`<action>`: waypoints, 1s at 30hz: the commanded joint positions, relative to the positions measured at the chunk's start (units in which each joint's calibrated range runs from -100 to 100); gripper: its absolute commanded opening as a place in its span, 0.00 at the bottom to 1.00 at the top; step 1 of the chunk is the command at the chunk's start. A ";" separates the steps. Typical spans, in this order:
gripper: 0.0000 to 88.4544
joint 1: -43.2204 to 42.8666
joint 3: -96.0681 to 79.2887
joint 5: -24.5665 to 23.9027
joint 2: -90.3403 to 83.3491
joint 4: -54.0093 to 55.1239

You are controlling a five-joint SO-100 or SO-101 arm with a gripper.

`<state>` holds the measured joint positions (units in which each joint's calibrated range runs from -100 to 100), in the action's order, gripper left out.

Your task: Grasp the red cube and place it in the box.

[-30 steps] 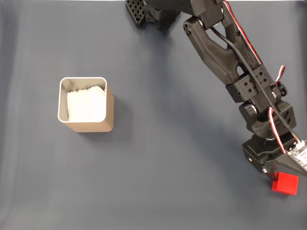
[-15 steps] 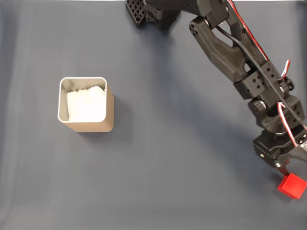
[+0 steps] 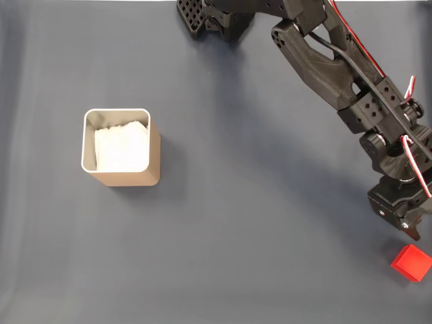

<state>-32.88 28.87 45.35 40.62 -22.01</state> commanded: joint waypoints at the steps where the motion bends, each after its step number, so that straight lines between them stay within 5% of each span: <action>1: 0.43 0.12 2.49 -0.68 -1.97 0.06; 30: 0.42 12.40 -6.72 -1.76 -7.43 -3.63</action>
<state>-20.93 21.86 43.20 38.65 -25.67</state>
